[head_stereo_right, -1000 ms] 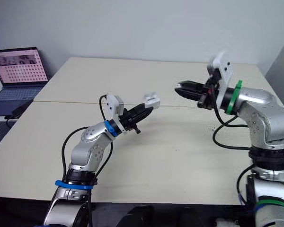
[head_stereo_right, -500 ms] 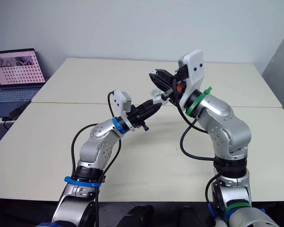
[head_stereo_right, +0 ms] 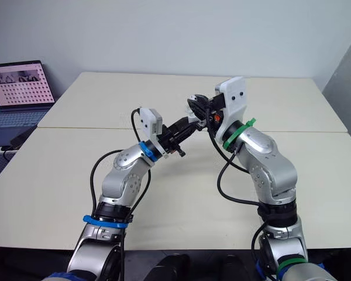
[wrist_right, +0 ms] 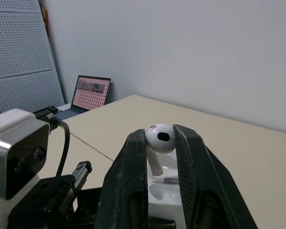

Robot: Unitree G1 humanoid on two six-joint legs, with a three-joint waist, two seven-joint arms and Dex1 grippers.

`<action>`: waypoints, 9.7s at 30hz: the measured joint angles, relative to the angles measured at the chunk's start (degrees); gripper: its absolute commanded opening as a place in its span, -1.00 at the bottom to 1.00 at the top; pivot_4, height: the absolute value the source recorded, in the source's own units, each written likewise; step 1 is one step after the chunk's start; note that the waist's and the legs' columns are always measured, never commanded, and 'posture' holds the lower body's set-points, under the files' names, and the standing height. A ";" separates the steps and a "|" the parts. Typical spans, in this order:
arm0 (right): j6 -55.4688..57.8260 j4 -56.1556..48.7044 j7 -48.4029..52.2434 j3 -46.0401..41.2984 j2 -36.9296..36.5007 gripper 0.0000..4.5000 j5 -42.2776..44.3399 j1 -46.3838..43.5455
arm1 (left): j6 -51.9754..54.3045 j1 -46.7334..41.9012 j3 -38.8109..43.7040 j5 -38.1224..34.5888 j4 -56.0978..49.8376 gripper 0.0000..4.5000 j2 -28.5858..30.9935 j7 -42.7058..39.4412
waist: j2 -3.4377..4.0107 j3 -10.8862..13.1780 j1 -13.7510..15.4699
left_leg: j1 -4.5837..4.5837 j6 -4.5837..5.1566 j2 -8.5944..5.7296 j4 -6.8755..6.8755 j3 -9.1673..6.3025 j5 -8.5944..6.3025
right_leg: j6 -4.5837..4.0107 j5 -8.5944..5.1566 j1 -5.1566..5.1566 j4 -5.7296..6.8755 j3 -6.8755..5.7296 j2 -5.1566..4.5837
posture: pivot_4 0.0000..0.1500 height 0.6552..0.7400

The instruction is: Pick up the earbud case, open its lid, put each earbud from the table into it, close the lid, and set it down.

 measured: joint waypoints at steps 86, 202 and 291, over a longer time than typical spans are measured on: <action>-10.69 33.77 6.12 -5.82 -16.92 -0.48 -10.12 12.34 | -2.11 1.63 1.21 1.93 3.71 -0.67 2.88 0.03 | 0.03 0.00 -1.19 | 0.00 0.14 0.39 -0.05 0.83 -0.07 | -0.05 0.05 -0.15 0.03 0.29 0.14 | 1.00 1.00; -3.41 1.84 8.17 -2.26 -9.33 -0.83 1.33 5.42 | 3.16 1.92 -2.30 -1.65 -2.47 -0.67 0.26 -5.32 | 0.13 0.00 -0.02 | -0.08 0.18 0.50 0.10 0.83 -0.22 | -0.09 0.21 -0.27 0.00 0.39 0.30 | 1.00 1.00; -4.56 -5.58 2.57 11.62 -12.15 0.08 -12.54 4.99 | 1.89 1.61 -3.34 0.17 -0.03 -0.67 0.23 -2.18 | 0.13 0.01 0.14 | -0.08 0.18 0.51 0.09 0.84 -0.22 | -0.08 0.20 -0.27 -0.04 0.38 0.30 | 1.00 1.00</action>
